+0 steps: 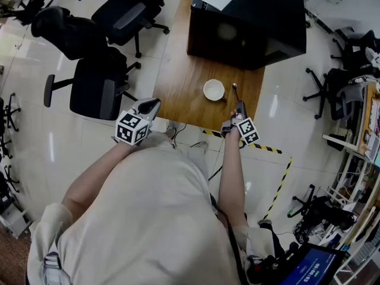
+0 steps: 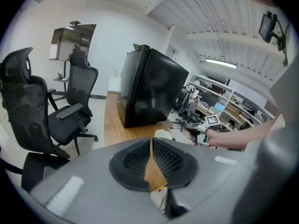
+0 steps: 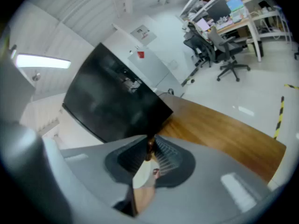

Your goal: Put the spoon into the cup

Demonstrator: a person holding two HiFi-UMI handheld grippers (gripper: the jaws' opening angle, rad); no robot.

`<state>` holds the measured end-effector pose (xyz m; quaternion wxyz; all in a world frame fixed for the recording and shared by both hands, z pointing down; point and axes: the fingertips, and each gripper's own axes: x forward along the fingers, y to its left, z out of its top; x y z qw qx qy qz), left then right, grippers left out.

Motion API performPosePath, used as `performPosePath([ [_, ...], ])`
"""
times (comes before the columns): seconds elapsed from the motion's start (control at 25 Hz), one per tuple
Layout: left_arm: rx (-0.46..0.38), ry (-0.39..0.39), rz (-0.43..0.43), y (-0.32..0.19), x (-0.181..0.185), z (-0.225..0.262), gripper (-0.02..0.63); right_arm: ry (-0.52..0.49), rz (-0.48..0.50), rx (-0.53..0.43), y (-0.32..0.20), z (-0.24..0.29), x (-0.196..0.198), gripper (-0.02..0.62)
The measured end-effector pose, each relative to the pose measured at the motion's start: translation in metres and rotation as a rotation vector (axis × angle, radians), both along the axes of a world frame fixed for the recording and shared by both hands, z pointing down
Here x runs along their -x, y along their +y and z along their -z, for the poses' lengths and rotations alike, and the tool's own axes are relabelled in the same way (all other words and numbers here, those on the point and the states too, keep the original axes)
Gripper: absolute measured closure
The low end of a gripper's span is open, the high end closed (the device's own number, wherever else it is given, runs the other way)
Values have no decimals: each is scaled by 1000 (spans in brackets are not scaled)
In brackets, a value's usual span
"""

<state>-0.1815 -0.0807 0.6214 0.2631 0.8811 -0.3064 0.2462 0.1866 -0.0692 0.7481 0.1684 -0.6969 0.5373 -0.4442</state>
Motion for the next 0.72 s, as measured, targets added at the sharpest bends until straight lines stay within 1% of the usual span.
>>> performPosePath([
  [0.08,-6,-13,2,16,-4,-1,606,13,-6,74,0,-49,-21,552],
  [0.16,-16,-24,9,33,-8,0,606,54,47,163,5,-84,-32,549],
  [0.24,-28,-32,38,50,-8,4,606,116,131,227,19,-92,-31,367],
  [0.28,-32,-31,62,61,-7,7,606,159,157,228,32,-83,-29,343],
  [0.32,-35,-28,89,73,-5,10,606,207,170,207,50,-67,-26,337],
  [0.4,-32,-19,139,105,-5,14,606,284,186,116,95,-20,-15,336],
  [0.48,-18,-4,172,138,-11,13,606,312,218,21,135,24,0,337],
  [0.52,-10,2,180,151,-17,12,606,314,234,-8,149,38,4,339],
  [0.64,4,8,161,182,-41,7,606,322,257,-47,175,64,0,347],
  [0.72,-4,16,137,194,-56,9,606,338,265,-55,191,74,-5,353],
])
